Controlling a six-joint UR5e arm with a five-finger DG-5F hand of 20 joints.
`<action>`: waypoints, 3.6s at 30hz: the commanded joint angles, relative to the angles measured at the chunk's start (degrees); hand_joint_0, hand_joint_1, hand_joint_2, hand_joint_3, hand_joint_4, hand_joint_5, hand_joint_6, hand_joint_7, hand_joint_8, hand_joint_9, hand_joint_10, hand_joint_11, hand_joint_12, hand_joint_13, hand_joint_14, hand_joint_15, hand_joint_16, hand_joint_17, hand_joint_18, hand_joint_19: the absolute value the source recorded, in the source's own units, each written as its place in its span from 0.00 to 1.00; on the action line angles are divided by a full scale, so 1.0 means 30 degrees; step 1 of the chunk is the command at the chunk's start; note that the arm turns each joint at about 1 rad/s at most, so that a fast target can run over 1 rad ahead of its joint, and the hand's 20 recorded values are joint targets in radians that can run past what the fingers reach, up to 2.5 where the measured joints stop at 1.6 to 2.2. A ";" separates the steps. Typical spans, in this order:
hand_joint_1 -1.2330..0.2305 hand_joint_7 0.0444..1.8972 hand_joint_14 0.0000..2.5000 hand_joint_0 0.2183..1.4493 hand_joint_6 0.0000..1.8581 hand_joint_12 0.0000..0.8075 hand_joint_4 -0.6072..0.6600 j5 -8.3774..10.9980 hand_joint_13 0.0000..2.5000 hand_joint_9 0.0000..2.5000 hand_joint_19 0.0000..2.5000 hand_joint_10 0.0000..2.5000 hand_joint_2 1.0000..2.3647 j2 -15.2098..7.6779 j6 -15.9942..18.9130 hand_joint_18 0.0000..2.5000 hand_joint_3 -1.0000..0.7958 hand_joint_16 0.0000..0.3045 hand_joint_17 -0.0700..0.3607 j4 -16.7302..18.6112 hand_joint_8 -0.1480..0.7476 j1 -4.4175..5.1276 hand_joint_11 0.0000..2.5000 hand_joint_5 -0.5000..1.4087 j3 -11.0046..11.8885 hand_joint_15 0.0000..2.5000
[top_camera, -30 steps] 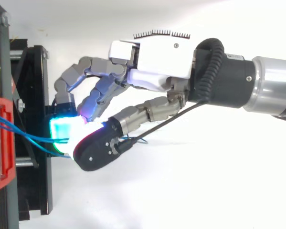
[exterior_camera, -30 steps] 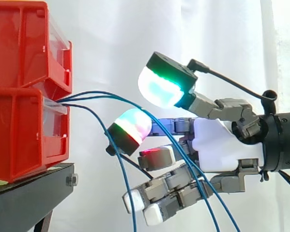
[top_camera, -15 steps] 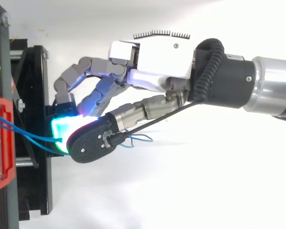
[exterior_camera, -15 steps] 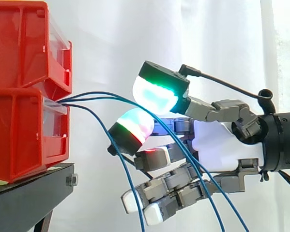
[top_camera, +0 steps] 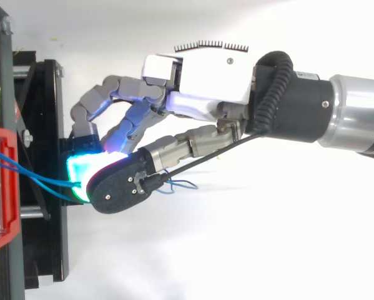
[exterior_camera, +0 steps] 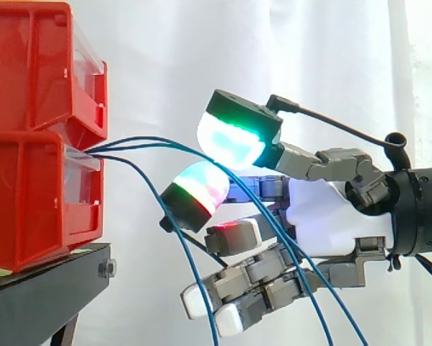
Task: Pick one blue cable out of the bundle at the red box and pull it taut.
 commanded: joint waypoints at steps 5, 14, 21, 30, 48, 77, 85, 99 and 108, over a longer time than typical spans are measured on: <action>0.44 0.48 0.01 0.14 0.50 0.55 0.46 0.0000 0.31 0.37 0.19 0.13 0.00 0.0000 0.0000 0.28 0.28 0.21 0.50 -0.0006 0.44 0.0000 0.49 0.14 0.0000 0.24; 0.38 0.47 0.01 0.14 0.50 0.54 0.47 0.0000 0.30 0.36 0.18 0.13 0.00 0.0000 0.0000 0.27 0.28 0.21 0.50 -0.0006 0.44 0.0000 0.50 0.13 0.0000 0.24; 0.28 0.49 0.01 0.21 0.50 0.49 0.43 0.0000 0.29 0.37 0.18 0.04 0.00 0.0000 0.0000 0.26 0.28 0.18 0.45 -0.0006 0.40 0.0029 0.56 0.13 0.0000 0.24; 0.36 0.51 0.01 0.29 0.50 0.46 0.40 0.0000 0.29 0.39 0.19 0.00 0.00 0.0000 0.0000 0.25 0.28 0.16 0.42 -0.0006 0.37 0.0029 0.59 0.14 0.0000 0.24; 0.16 0.50 0.01 0.36 0.50 0.43 0.40 -0.0029 0.29 0.37 0.14 0.00 0.00 0.0029 0.0059 0.27 0.28 0.15 0.40 0.0023 0.31 0.0029 0.58 0.14 0.0000 0.22; 0.34 0.48 0.01 0.20 0.50 0.48 0.46 -0.0029 0.31 0.41 0.18 0.06 0.00 0.0000 0.0059 0.28 0.28 0.18 0.45 0.0052 0.39 0.0029 0.54 0.15 0.0000 0.24; 0.38 0.52 0.01 0.28 0.50 0.45 0.44 -0.0029 0.31 0.43 0.19 0.00 0.00 0.0000 0.0059 0.26 0.28 0.16 0.42 0.0052 0.35 0.0029 0.59 0.15 0.0000 0.24; 0.28 0.50 0.01 0.39 0.50 0.44 0.41 0.0000 0.32 0.41 0.16 0.00 0.00 0.0000 0.0059 0.28 0.28 0.15 0.41 0.0052 0.33 0.0029 0.58 0.15 0.0000 0.23; 0.22 0.48 0.01 0.38 0.50 0.43 0.39 0.0000 0.32 0.41 0.14 0.00 0.00 0.0000 0.0059 0.29 0.28 0.15 0.40 0.0052 0.31 0.0029 0.57 0.15 0.0000 0.23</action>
